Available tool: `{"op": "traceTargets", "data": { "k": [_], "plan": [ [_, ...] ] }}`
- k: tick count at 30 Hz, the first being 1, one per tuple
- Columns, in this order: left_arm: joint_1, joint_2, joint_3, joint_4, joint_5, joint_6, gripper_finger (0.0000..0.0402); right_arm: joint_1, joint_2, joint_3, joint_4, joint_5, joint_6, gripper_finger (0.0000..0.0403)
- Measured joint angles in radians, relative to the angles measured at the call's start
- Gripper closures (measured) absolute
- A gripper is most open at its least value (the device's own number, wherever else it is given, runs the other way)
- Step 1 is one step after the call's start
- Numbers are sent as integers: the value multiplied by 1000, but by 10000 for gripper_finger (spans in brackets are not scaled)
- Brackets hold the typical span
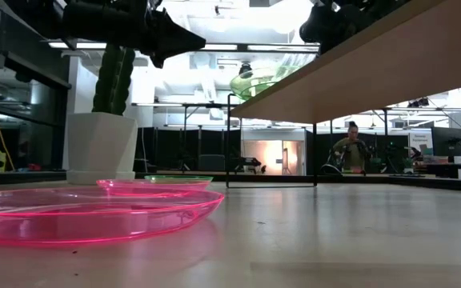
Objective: Place and stack plates onto a shelf
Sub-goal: Put the bottom green plate on the shelf
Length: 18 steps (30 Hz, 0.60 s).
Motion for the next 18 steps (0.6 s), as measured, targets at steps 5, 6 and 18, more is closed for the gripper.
{"op": "traceTargets", "data": {
  "k": [5, 6, 18],
  "plan": [
    [1, 0, 0, 1, -6, 3, 401, -1, -2, 3, -46, 50, 25, 403],
    [1, 0, 0, 1, -9, 4, 401, -2, -2, 4, -51, 54, 25, 403],
    [1, 0, 0, 0, -25, 3, 401, -3, -101, 0, -195, 143, 25, 403]
  ]
}}
